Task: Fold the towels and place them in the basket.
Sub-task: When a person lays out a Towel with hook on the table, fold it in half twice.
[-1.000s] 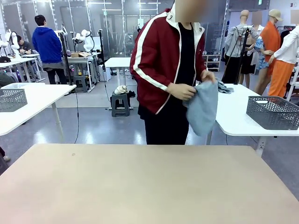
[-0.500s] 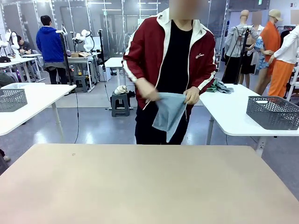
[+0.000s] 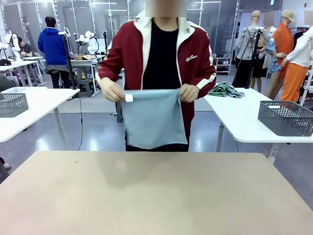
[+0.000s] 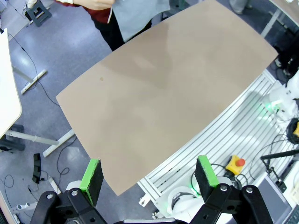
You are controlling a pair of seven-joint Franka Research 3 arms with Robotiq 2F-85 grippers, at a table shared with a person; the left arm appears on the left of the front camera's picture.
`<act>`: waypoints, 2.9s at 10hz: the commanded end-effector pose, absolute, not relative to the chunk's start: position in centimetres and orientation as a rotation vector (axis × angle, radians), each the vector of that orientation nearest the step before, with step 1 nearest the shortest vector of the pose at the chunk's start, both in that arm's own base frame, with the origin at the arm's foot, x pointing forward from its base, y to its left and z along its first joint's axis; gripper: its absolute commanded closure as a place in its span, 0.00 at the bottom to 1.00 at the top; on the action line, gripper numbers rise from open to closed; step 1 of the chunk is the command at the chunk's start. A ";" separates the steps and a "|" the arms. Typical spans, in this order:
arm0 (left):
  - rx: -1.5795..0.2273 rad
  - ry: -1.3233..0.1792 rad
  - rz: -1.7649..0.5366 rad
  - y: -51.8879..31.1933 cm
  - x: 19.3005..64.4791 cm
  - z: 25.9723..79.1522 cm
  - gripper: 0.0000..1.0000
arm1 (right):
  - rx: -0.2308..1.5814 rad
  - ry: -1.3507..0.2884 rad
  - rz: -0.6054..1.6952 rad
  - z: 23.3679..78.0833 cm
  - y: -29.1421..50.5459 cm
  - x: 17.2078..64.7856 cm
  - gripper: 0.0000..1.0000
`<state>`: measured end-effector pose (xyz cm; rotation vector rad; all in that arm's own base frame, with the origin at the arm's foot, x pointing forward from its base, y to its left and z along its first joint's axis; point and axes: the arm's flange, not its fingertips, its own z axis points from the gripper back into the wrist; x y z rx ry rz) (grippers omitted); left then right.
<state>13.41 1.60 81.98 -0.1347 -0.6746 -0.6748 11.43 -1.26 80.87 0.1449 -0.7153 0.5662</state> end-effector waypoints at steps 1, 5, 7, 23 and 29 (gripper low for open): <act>-0.135 -0.682 -0.679 1.5 13.2 82.1 0.00 | 0.148 -0.731 0.576 81.1 -1.3 10.7 0.00; -0.135 -0.682 -0.679 1.5 13.2 82.1 0.00 | 0.148 -0.731 0.576 81.1 -1.3 10.7 0.00; -0.135 -0.682 -0.679 1.5 13.2 82.1 0.00 | 0.148 -0.731 0.576 81.1 -1.3 10.7 0.00; -0.015 -0.582 -1.385 -12.0 11.5 78.1 0.00 | 0.089 -0.549 1.411 76.5 13.7 9.3 0.00; 0.077 -0.331 -1.613 -14.6 9.5 69.4 0.00 | -0.009 -0.240 1.668 68.3 16.1 8.8 0.00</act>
